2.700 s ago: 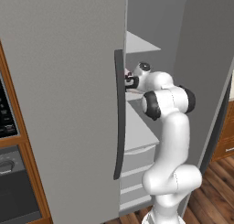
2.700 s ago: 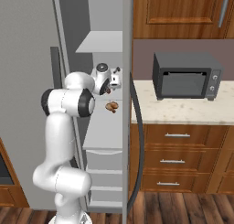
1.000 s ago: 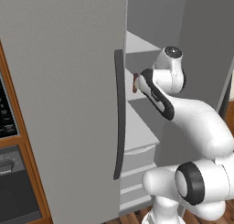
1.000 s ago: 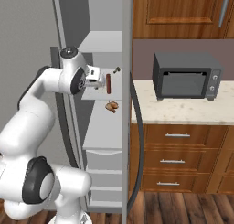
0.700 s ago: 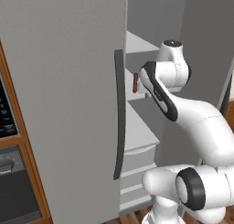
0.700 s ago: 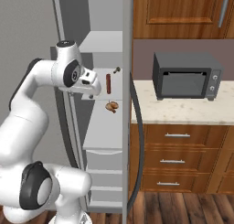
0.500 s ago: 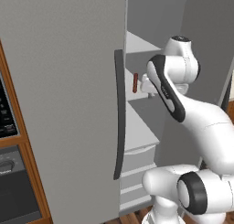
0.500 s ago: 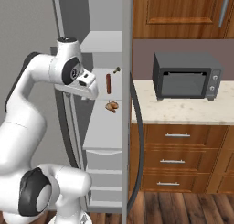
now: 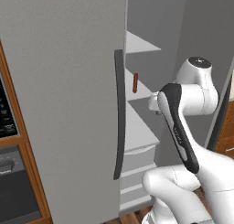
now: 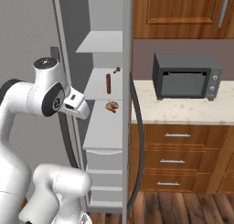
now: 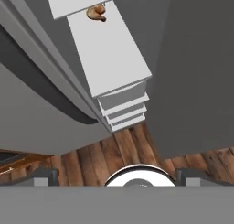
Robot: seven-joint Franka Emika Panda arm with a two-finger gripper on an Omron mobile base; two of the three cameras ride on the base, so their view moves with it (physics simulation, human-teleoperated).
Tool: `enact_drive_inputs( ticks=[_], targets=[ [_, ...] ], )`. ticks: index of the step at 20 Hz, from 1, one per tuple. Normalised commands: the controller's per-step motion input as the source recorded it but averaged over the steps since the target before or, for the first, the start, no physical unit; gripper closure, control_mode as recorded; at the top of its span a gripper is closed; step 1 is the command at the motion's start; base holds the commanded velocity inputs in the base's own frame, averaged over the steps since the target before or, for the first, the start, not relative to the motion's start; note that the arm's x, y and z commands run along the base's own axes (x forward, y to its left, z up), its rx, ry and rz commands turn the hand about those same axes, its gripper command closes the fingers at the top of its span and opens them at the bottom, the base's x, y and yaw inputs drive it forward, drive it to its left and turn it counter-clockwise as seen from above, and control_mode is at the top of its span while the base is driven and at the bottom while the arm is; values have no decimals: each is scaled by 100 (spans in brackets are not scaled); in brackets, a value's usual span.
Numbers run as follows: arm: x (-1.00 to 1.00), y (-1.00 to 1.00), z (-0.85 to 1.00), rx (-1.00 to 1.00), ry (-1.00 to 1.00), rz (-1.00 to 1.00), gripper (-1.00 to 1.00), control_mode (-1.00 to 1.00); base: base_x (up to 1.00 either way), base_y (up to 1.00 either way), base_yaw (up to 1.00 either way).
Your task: Store the hot dog in the freezer for long-term storage. Close the freezer door after placing the cooked food.
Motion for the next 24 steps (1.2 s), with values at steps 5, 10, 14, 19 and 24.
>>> enact_drive_inputs(
  ticks=[5, 10, 14, 19, 24],
  targets=[
    [-32, 1, -33, -5, 0, 0, -100, -100, 0, 0, 0],
    [-6, -4, -52, -2, -2, 1, -100, -100, 0, 0, 0],
    [-7, 3, 0, -1, -4, 0, -100, -100, 0, 0, 0],
    [0, 0, 0, 0, 0, 0, -100, -100, 0, 0, 0],
    [-4, 0, 0, 0, 0, 0, -100, 100, -26, 0, 6]
  ],
)
